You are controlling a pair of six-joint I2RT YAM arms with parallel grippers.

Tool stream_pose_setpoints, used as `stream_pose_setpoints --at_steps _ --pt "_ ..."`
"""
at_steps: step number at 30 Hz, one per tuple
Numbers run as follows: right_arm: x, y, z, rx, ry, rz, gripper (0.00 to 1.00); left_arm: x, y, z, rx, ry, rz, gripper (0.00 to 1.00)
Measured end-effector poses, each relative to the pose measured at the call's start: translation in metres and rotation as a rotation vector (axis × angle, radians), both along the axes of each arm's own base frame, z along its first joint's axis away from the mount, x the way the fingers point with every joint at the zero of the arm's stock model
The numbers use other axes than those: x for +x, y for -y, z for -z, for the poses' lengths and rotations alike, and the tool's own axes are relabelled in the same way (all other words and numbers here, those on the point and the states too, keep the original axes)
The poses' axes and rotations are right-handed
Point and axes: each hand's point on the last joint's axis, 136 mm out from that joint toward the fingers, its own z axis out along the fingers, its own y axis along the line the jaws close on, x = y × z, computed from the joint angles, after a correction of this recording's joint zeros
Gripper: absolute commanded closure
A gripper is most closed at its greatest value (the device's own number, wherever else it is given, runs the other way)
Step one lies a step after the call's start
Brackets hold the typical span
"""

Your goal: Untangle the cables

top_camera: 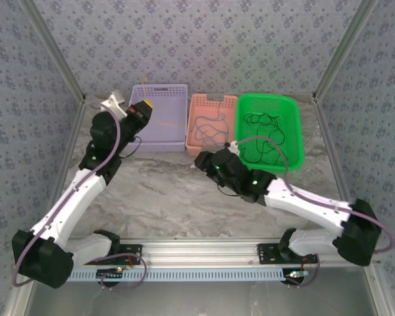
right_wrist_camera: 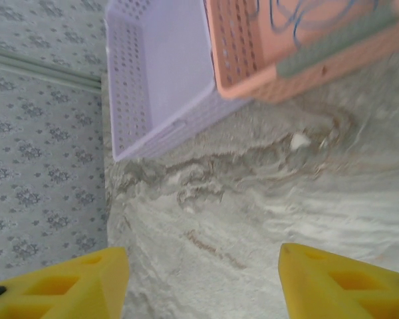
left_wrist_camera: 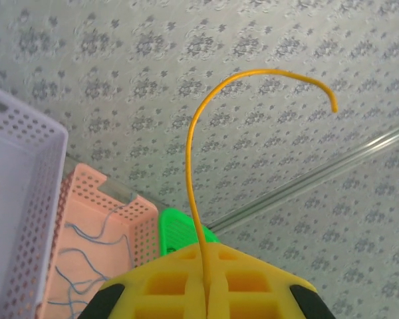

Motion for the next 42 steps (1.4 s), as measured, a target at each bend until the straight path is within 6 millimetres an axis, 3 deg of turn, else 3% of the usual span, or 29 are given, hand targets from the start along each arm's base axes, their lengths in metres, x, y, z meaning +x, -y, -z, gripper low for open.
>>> stream_pose_setpoints --at_steps 5,11,16,24,33,35,36,38,42 --pt "-0.009 0.051 -0.046 -0.087 0.159 -0.005 0.35 0.022 -0.013 -0.019 0.14 0.029 0.019 1.0" --pt "-0.023 0.081 -0.06 -0.202 0.247 -0.049 0.35 0.071 -0.024 0.001 0.273 -0.037 0.036 1.0" --pt "-0.028 0.086 -0.05 -0.278 0.254 -0.095 0.35 0.108 -0.028 0.039 0.33 -0.113 0.059 1.0" --pt "-0.029 0.091 -0.017 -0.35 0.208 -0.142 0.35 0.16 -0.022 0.137 0.379 -0.295 0.114 1.0" --pt "-0.019 0.106 0.009 -0.361 0.14 -0.127 0.35 0.202 -0.013 0.2 0.421 -0.4 0.177 1.0" --pt "-0.017 0.107 0.013 -0.363 0.127 -0.13 0.35 0.209 -0.012 0.212 0.431 -0.423 0.184 0.81" --pt "-0.016 0.107 0.015 -0.366 0.122 -0.133 0.35 0.211 -0.012 0.219 0.439 -0.438 0.189 0.64" --pt "-0.014 0.106 0.018 -0.37 0.115 -0.139 0.35 0.216 -0.014 0.229 0.451 -0.462 0.182 0.41" --pt "-0.012 0.105 0.02 -0.38 0.113 -0.149 0.34 0.214 -0.024 0.245 0.502 -0.524 0.124 0.31"
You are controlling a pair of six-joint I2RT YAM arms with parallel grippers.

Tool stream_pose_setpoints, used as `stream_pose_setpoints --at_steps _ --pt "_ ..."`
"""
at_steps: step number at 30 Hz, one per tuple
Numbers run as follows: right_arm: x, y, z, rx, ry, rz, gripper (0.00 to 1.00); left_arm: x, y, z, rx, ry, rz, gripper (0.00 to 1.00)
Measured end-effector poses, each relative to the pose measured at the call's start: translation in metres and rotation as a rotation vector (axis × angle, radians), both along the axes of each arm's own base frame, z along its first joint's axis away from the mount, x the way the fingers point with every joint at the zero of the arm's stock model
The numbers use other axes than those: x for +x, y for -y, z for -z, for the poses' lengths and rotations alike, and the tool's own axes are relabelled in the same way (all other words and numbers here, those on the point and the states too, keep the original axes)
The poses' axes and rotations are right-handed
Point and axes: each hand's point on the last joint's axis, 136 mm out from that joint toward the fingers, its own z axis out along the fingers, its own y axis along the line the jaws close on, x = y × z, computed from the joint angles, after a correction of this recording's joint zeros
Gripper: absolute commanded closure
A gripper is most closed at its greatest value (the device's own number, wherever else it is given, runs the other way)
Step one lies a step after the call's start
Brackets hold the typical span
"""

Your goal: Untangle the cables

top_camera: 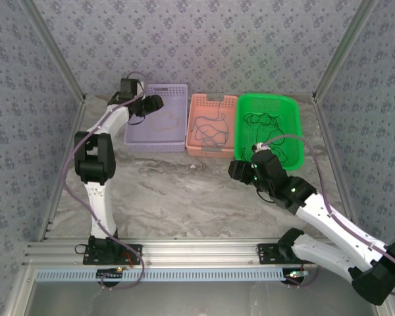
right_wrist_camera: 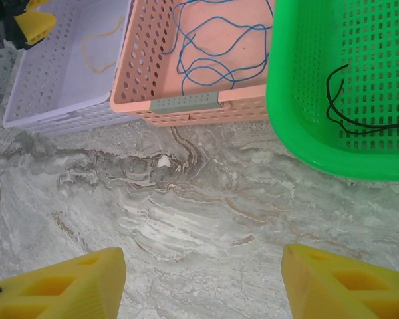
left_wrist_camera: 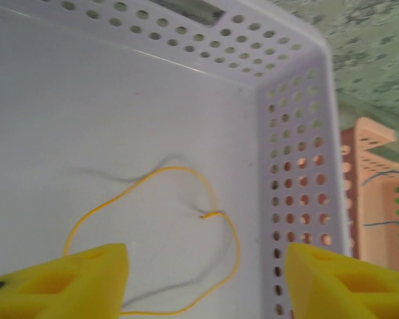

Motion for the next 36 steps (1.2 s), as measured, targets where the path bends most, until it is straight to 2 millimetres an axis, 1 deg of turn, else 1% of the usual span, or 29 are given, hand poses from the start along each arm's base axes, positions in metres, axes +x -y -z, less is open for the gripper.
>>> stream_pose_setpoints --at_steps 1,2,4,7,9,10,13,14,15,16,18,19,20,21,22,23,25,27,30,33,34,36 --pt "0.0 0.0 0.0 -0.002 0.002 -0.002 0.34 0.001 -0.002 0.001 0.014 0.001 -0.011 0.24" --pt "0.001 0.0 0.0 -0.003 0.003 -0.004 0.34 0.001 -0.004 0.001 0.034 0.004 -0.023 0.21" --pt "0.001 0.0 0.0 -0.007 0.004 -0.008 0.34 0.001 -0.009 0.003 0.07 0.006 -0.054 0.19" --pt "0.001 0.0 0.001 -0.016 0.006 -0.016 0.34 -0.011 -0.018 0.004 0.124 0.002 -0.1 0.19" --pt "0.001 0.0 0.001 -0.023 0.01 -0.022 0.34 -0.023 -0.025 -0.003 0.16 0.005 -0.134 0.19" --pt "0.001 0.0 0.001 -0.026 0.011 -0.025 0.34 -0.029 -0.028 -0.009 0.177 0.014 -0.15 0.19" --pt "0.0 0.001 0.001 -0.049 0.02 -0.04 0.33 -0.053 -0.04 -0.044 0.22 0.069 -0.216 0.19" --pt "-0.001 0.003 0.0 -0.063 0.027 -0.045 0.26 -0.063 -0.044 -0.059 0.228 0.094 -0.238 0.19" --pt "-0.002 0.005 -0.001 -0.075 0.034 -0.052 0.12 -0.076 -0.047 -0.077 0.231 0.126 -0.26 0.19" --pt "-0.004 0.006 -0.004 -0.086 0.047 -0.062 0.01 -0.087 -0.05 -0.094 0.233 0.157 -0.279 0.19" --pt "-0.008 0.009 -0.015 -0.095 0.089 -0.085 0.01 -0.117 -0.057 -0.13 0.222 0.227 -0.321 0.19" --pt "-0.009 0.011 -0.019 -0.097 0.109 -0.094 0.01 -0.129 -0.06 -0.141 0.215 0.249 -0.336 0.18" --pt "-0.012 0.013 -0.026 -0.097 0.134 -0.105 0.01 -0.146 -0.063 -0.153 0.205 0.271 -0.348 0.16" --pt "-0.015 0.015 -0.033 -0.097 0.162 -0.115 0.01 -0.161 -0.065 -0.16 0.196 0.286 -0.356 0.01" --pt "-0.018 0.018 -0.039 -0.095 0.187 -0.121 0.01 -0.176 -0.066 -0.163 0.187 0.294 -0.36 0.01" --pt "-0.022 0.021 -0.046 -0.09 0.217 -0.124 0.01 -0.194 -0.069 -0.163 0.178 0.298 -0.361 0.01" --pt "-0.03 0.032 -0.06 -0.086 0.274 -0.114 0.01 -0.227 -0.074 -0.155 0.165 0.291 -0.358 0.01" --pt "-0.036 0.047 -0.073 -0.088 0.331 -0.076 0.01 -0.259 -0.078 -0.142 0.156 0.27 -0.347 0.01" --pt "-0.046 0.076 -0.088 -0.095 0.401 0.021 0.01 -0.298 -0.085 -0.124 0.141 0.236 -0.341 0.01" --pt "-0.05 0.106 -0.099 -0.111 0.42 0.157 0.01 -0.324 -0.096 -0.114 0.141 0.205 -0.37 0.01" --pt "-0.049 0.112 -0.101 -0.118 0.423 0.195 0.01 -0.33 -0.101 -0.11 0.148 0.188 -0.393 0.01" --pt "-0.045 0.127 -0.098 -0.153 0.414 0.287 0.01 -0.342 -0.116 -0.104 0.171 0.155 -0.476 0.01"
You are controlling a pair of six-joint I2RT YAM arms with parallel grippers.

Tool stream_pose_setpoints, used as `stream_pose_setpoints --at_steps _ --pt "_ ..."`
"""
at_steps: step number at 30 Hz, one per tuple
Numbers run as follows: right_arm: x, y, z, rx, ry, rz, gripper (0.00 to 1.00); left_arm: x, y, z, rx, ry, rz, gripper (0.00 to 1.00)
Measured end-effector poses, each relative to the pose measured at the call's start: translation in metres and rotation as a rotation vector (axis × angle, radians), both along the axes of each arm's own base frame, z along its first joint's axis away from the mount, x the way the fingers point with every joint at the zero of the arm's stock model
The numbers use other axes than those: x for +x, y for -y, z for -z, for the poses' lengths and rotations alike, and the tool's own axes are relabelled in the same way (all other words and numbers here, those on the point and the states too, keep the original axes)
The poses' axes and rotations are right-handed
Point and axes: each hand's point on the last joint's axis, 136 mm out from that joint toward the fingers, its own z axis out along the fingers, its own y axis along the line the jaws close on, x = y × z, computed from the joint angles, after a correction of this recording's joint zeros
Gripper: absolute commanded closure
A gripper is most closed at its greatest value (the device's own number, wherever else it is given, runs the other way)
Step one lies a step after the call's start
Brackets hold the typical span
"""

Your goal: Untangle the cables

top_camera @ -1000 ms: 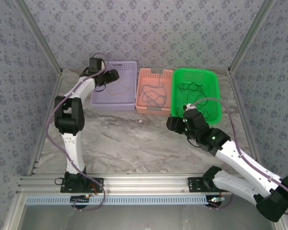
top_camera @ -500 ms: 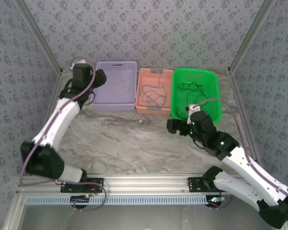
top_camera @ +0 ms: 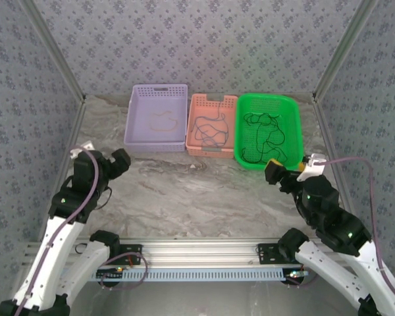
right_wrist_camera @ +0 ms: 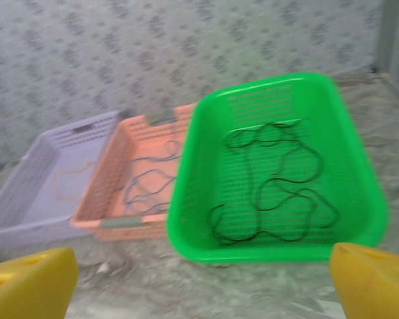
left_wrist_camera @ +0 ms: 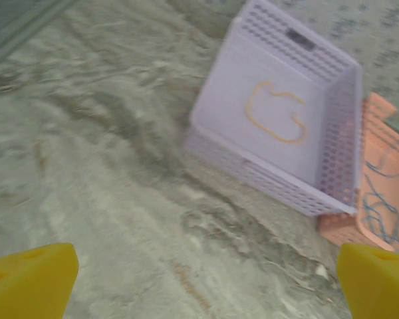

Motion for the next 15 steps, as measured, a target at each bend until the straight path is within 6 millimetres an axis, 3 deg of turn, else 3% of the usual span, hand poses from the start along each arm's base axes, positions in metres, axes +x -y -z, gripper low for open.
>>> stream_pose_setpoints --at_steps 2,5,10,13,15 --pt "0.007 0.01 0.01 -0.04 -0.012 0.083 0.01 -0.006 -0.014 0.007 0.026 -0.022 -0.079 0.01" --pt "0.022 0.019 0.041 -0.154 -0.06 0.171 0.01 -0.006 -0.026 0.029 0.091 -0.042 -0.123 0.01" --pt "0.05 0.024 0.116 -0.375 -0.11 0.198 0.01 0.001 -0.034 0.086 0.295 -0.077 -0.061 0.01" --pt "0.058 0.047 0.144 -0.43 -0.152 0.261 0.01 0.013 -0.034 0.105 0.421 -0.076 0.006 0.01" --pt "0.065 0.065 0.15 -0.421 -0.158 0.321 0.01 0.024 -0.031 0.114 0.473 -0.051 0.044 0.01"
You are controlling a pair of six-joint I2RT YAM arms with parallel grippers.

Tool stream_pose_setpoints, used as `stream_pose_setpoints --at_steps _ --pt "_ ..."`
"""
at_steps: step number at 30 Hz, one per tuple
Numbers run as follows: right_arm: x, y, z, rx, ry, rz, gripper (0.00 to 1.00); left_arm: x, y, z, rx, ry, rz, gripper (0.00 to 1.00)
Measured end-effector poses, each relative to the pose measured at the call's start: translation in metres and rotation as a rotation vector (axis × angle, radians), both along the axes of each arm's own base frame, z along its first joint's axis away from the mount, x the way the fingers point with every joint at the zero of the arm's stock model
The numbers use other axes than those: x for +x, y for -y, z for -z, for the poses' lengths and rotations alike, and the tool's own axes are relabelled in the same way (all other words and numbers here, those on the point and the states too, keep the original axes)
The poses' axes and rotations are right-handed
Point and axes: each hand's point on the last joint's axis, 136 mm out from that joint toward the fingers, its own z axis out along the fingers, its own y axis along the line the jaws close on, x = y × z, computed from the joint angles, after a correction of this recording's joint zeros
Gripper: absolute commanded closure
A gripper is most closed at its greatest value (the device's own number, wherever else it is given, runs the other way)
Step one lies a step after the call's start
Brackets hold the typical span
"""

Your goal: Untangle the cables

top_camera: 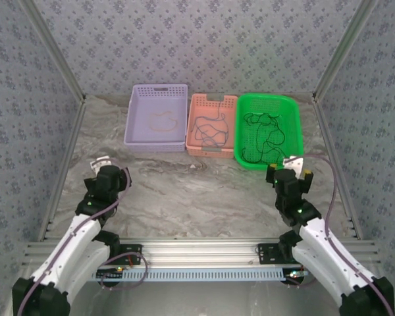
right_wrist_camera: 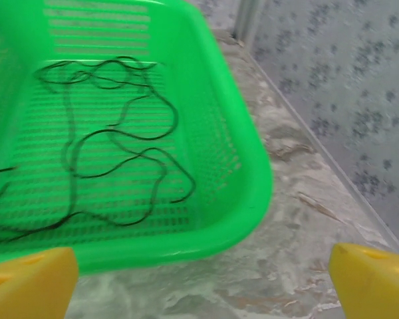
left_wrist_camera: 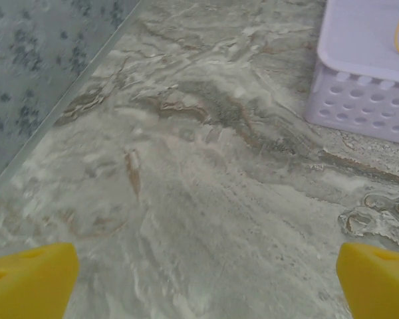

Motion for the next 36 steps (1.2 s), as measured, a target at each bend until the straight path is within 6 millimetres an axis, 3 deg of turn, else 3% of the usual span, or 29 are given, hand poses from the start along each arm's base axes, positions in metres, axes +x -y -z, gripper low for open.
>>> stream_pose_setpoints --at_steps 5,12,20,25,33,36 --pt "0.018 0.03 0.02 0.031 0.015 0.077 0.01 0.027 0.006 0.022 0.087 0.025 0.064 0.01" --pt "0.048 0.038 0.026 0.062 0.088 0.048 0.01 0.066 0.001 0.037 0.12 0.079 0.076 0.01" --pt "0.081 0.024 0.025 0.057 0.143 -0.079 0.01 0.097 -0.006 0.035 0.121 0.157 0.097 0.01" --pt "0.097 0.013 0.029 0.072 0.138 -0.161 0.01 0.103 -0.018 0.056 0.1 0.136 0.08 0.01" --pt "0.123 0.003 0.026 0.062 0.192 -0.228 0.01 0.124 -0.028 0.036 0.038 0.192 0.067 0.01" --pt "0.133 0.004 0.027 0.068 0.169 -0.234 0.01 0.124 -0.026 0.037 0.028 0.188 0.077 0.01"
